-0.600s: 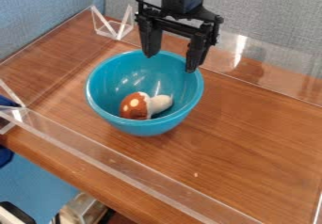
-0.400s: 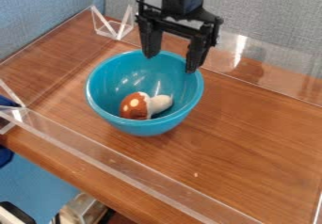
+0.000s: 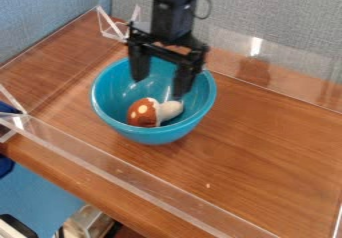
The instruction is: Remove the mushroom from inside the blue bowl and put it on the table
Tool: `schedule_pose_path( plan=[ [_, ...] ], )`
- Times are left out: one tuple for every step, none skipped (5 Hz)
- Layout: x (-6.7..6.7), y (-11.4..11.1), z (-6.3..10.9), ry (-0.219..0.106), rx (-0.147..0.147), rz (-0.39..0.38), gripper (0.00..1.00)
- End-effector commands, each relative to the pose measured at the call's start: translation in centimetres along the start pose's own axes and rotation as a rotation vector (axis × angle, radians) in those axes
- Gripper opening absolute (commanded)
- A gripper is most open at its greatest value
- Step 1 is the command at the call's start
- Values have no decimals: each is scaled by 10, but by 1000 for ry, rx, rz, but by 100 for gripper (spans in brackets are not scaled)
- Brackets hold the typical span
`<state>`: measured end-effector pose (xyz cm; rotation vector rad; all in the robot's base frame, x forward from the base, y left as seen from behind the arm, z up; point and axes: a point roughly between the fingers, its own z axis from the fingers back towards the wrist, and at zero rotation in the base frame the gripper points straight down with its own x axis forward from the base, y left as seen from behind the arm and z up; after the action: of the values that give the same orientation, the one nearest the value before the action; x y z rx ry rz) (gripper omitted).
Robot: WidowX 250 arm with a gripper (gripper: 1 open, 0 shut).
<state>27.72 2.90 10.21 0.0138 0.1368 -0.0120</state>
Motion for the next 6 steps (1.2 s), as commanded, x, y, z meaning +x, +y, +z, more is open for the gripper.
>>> schedule_pose_path(
  plan=[
    [3, 8, 0, -21, 11, -24, 100],
    [5, 10, -10, -7, 16, -34, 100],
    [9, 12, -20, 10, 17, -44, 100],
    [12, 14, -30, 31, 15, -50, 100],
    [16, 16, -39, 47, 12, -52, 100],
    [20, 20, -45, 55, 9, -52, 100]
  ],
)
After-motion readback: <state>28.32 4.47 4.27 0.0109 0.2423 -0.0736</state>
